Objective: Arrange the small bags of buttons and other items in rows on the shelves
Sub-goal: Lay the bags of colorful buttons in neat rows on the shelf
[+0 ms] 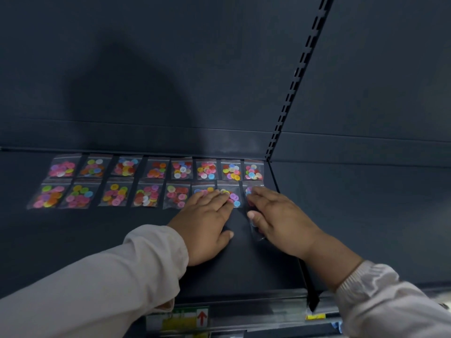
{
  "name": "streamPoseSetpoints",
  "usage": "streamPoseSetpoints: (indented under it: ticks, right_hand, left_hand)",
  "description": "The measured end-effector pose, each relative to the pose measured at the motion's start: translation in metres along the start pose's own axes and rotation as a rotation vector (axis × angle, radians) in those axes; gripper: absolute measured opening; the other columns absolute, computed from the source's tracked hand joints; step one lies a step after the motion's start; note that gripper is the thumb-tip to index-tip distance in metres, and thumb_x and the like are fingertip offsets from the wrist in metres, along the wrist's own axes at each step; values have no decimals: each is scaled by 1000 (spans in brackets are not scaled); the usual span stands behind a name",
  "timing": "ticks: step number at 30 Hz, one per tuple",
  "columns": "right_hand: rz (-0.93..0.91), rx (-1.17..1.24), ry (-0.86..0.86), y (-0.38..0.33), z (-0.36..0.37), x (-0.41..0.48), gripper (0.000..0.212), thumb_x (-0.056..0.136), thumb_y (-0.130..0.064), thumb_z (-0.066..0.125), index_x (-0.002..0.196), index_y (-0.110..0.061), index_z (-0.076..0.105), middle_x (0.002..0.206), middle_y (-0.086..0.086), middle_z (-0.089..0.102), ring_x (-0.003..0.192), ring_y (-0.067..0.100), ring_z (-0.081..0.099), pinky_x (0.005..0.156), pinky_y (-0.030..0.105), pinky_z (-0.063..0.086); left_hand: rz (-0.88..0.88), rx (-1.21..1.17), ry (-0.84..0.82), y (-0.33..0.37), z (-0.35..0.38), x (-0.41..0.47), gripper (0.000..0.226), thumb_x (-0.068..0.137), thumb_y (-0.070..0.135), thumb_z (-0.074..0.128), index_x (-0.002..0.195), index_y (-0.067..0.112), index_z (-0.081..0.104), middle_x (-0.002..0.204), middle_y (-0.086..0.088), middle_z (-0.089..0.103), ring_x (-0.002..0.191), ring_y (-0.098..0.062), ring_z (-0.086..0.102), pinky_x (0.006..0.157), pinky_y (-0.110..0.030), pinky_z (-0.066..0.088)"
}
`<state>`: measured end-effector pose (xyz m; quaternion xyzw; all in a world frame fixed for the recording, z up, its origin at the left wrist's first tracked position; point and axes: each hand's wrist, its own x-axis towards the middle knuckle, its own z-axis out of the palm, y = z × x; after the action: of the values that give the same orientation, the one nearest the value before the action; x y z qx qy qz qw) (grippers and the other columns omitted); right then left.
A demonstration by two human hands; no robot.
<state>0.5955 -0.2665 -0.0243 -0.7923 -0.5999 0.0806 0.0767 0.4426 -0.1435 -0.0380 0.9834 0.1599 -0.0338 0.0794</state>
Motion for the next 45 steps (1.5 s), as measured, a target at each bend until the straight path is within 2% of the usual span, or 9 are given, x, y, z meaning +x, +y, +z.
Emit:
streamPoseSetpoints:
  ticks: [5, 8, 13, 19, 24, 29, 31, 35, 45]
  right_hand:
    - [-27, 12, 72, -19, -7, 7, 56, 94, -46, 30, 141, -19, 40, 152, 4, 31, 140, 20, 26, 113, 28, 14]
    - [-65, -23, 87, -38, -10, 17, 48, 95, -40, 41, 138, -20, 44, 150, 3, 35, 138, 20, 30, 115, 33, 18]
    - [-164, -76, 80, -83, -13, 45, 45, 94, -32, 48, 137, -22, 44, 149, 2, 35, 136, 21, 30, 112, 30, 16]
    - [-311, -97, 82, -156, -4, 82, 42, 87, -31, 52, 126, -16, 56, 136, 4, 50, 126, 27, 45, 106, 34, 30]
    - [-436, -141, 37, -234, 4, 111, 44, 93, -35, 44, 135, -20, 44, 145, -1, 39, 132, 21, 37, 108, 30, 23]
    - [-535, -98, 26, -322, 18, 138, 43, 91, -31, 50, 131, -18, 50, 134, 1, 51, 124, 23, 45, 106, 34, 33]
    - [-566, -89, 11, -359, 26, 150, 45, 91, -31, 50, 133, -17, 48, 135, 2, 49, 125, 23, 45, 106, 34, 34]
    - [-565, -81, -14, -410, 39, 171, 41, 92, -29, 46, 132, -17, 47, 133, 2, 49, 121, 23, 46, 103, 32, 35]
    - [-319, 113, -17, -481, 72, 225, 36, 93, -24, 47, 128, -15, 49, 134, 5, 48, 123, 26, 43, 98, 30, 38]
  left_hand:
    - [-45, -14, 96, -8, -11, -9, 64, 94, 49, 35, 149, 23, 14, 158, 2, 10, 145, -17, 3, 116, -34, -1]
    - [-91, -1, 131, -19, -21, -18, 60, 94, 48, 38, 146, 23, 24, 155, 1, 21, 143, -17, 14, 115, -35, 5]
    - [-183, 62, 205, -49, -37, -48, 47, 89, 47, 36, 129, 26, 47, 137, 4, 45, 131, -19, 34, 109, -34, 14]
    - [-369, 121, 278, -101, -55, -110, 51, 84, 48, 35, 127, 26, 51, 131, 4, 50, 125, -19, 41, 106, -36, 23]
    - [-542, 117, 281, -155, -67, -178, 61, 78, 52, 27, 128, 28, 50, 131, 6, 50, 125, -17, 42, 105, -35, 24]
    - [-654, 106, 286, -219, -73, -251, 50, 90, 45, 45, 135, 25, 45, 139, 2, 46, 130, -19, 40, 106, -35, 25]
    - [-699, 106, 277, -248, -72, -279, 51, 86, 46, 42, 132, 25, 47, 134, 3, 50, 126, -20, 44, 103, -36, 30]
    - [-762, 90, 263, -292, -74, -315, 57, 79, 48, 33, 127, 23, 52, 129, 0, 53, 121, -22, 48, 101, -38, 36]
    - [-768, -9, 301, -395, -65, -343, 44, 90, 39, 44, 129, 20, 50, 132, -2, 51, 118, -24, 49, 97, -39, 42]
